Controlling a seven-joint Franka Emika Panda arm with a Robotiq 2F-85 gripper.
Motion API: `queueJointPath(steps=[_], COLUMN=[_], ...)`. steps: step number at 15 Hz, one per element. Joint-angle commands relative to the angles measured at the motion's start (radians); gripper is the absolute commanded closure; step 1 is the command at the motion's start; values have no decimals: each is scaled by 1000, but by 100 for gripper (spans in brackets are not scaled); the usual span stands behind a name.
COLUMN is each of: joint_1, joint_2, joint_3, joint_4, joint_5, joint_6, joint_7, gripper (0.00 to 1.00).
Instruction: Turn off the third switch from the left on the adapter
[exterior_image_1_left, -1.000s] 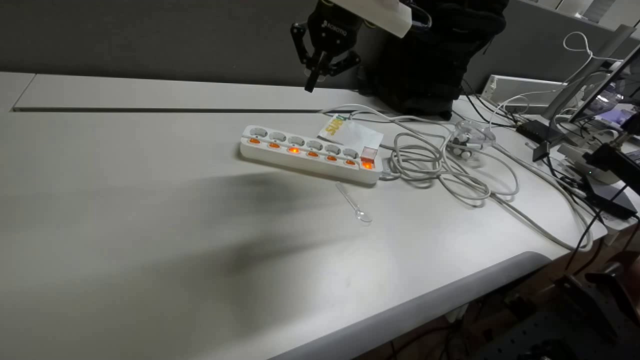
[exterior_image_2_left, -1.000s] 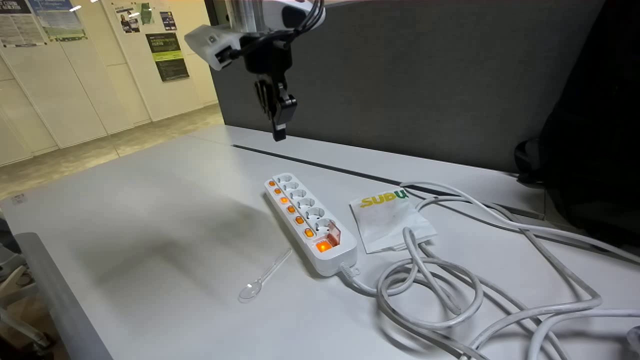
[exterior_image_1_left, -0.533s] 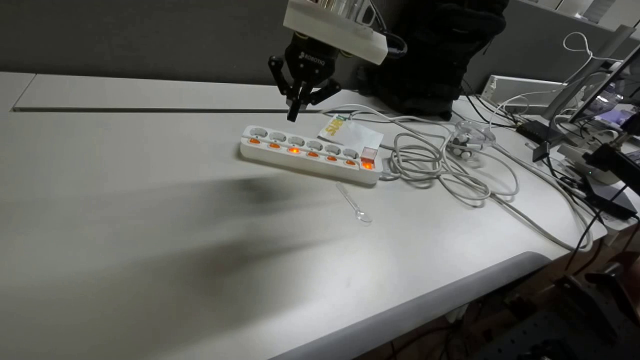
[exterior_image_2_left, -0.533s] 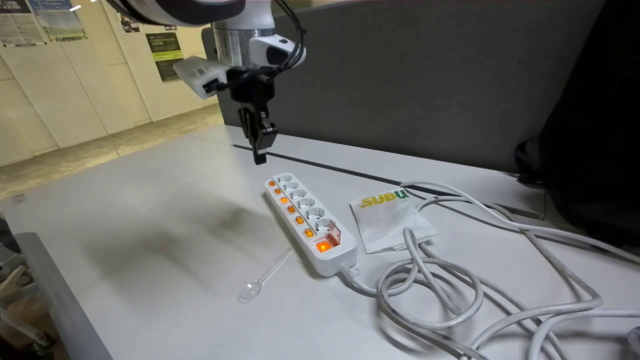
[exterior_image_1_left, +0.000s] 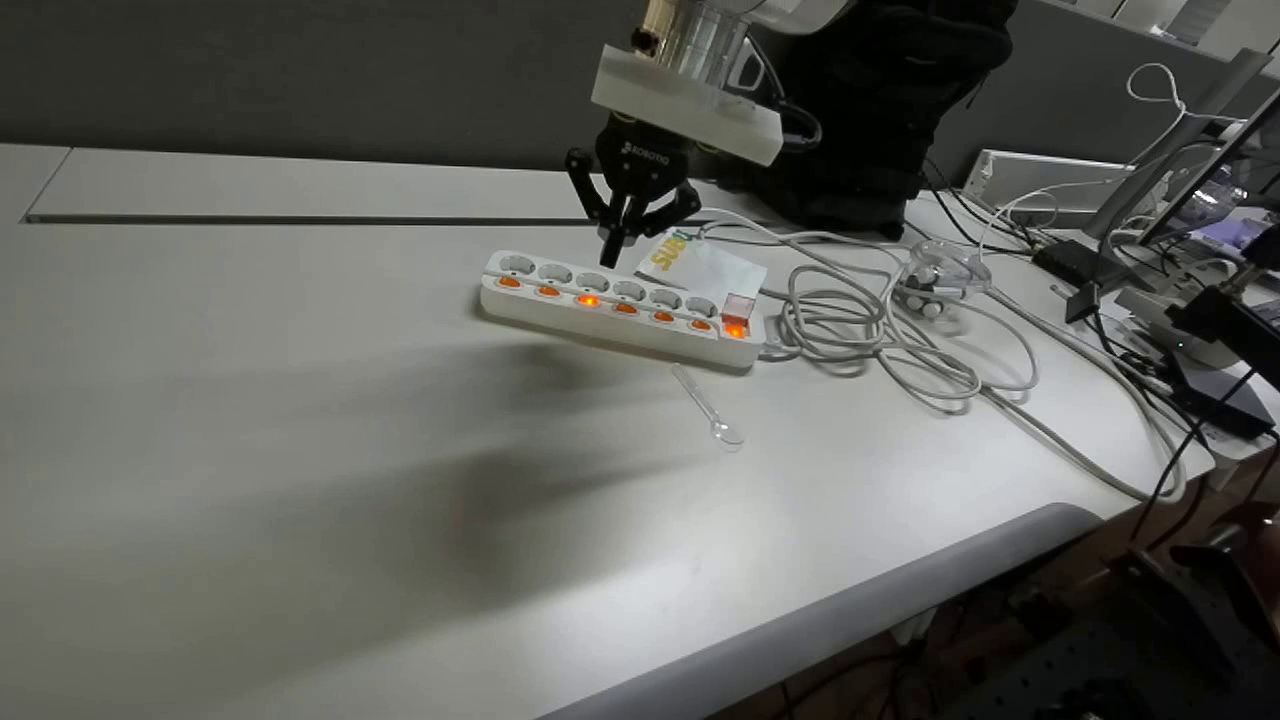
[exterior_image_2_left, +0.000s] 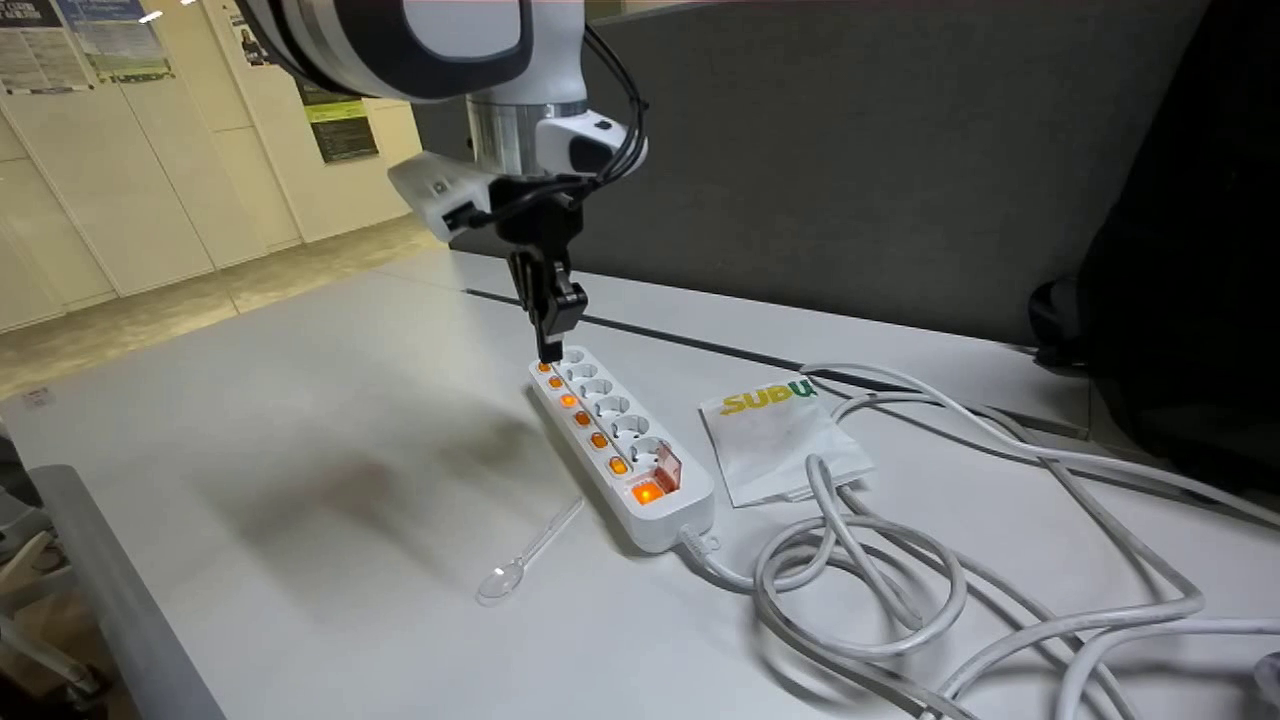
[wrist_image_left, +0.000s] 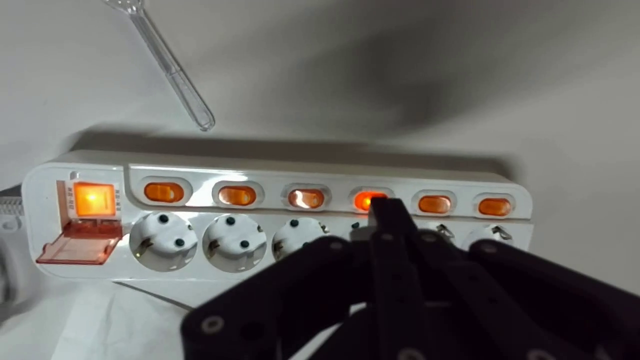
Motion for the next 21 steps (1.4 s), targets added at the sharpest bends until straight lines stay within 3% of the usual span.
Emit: queueJointPath(steps=[1,6,15,21], joint_1=[8,2,71,81], joint_2=[38,33,89,135], joint_3=[-18,-12,-71,-84], joint_4=[48,32,66,112], joint_5=[-2,1,-64,-69], joint_6=[-7,-2,-11,-13], joint_7=[28,0,115,133], gripper=[100,100,100,100])
